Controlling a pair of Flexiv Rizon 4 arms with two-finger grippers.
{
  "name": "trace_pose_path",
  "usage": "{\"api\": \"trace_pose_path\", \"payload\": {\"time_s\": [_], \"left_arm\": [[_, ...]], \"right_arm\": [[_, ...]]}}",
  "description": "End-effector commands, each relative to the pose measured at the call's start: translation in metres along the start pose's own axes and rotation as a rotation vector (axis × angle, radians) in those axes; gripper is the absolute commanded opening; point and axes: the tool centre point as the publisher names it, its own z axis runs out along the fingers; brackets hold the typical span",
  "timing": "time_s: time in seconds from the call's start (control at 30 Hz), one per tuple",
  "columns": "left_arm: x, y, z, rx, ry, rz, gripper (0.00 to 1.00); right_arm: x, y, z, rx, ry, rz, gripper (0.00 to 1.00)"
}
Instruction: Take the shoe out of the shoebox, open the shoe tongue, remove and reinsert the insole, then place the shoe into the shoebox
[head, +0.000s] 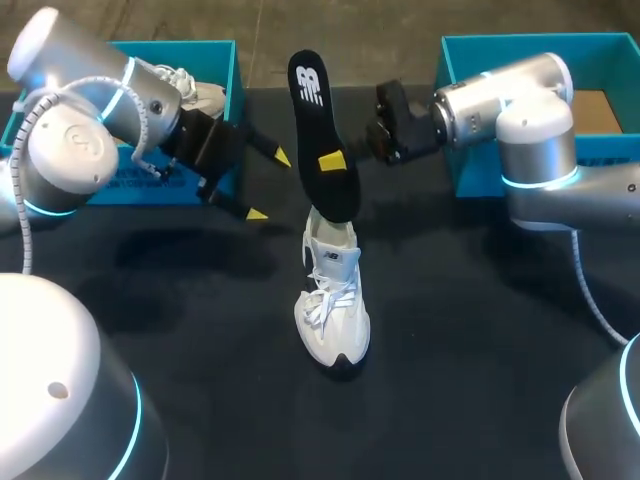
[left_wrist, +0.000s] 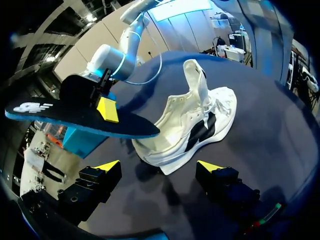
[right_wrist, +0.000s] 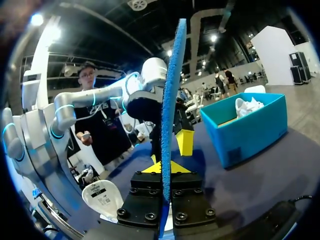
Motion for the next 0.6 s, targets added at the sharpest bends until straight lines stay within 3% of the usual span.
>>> {"api": "trace_pose_path", "payload": {"time_s": [0.03, 0.27, 0.6], "left_arm": [[-0.002, -0.007, 0.004, -0.022, 0.001, -0.003, 1.00], [-0.008, -0.020, 0.012, -0.002, 0.000, -0.017, 1.00], [-0.001, -0.018, 0.012, -0.012, 0.002, -0.023, 1.00]], "right_arm": [[-0.004, -0.003, 0.007, 0.004, 0.011, 0.003, 0.00], [-0.003, -0.005, 0.012, -0.006, 0.018, 0.002, 0.00], [0.003, -0.005, 0.014, -0.023, -0.012, 0.030, 0.00]]}}
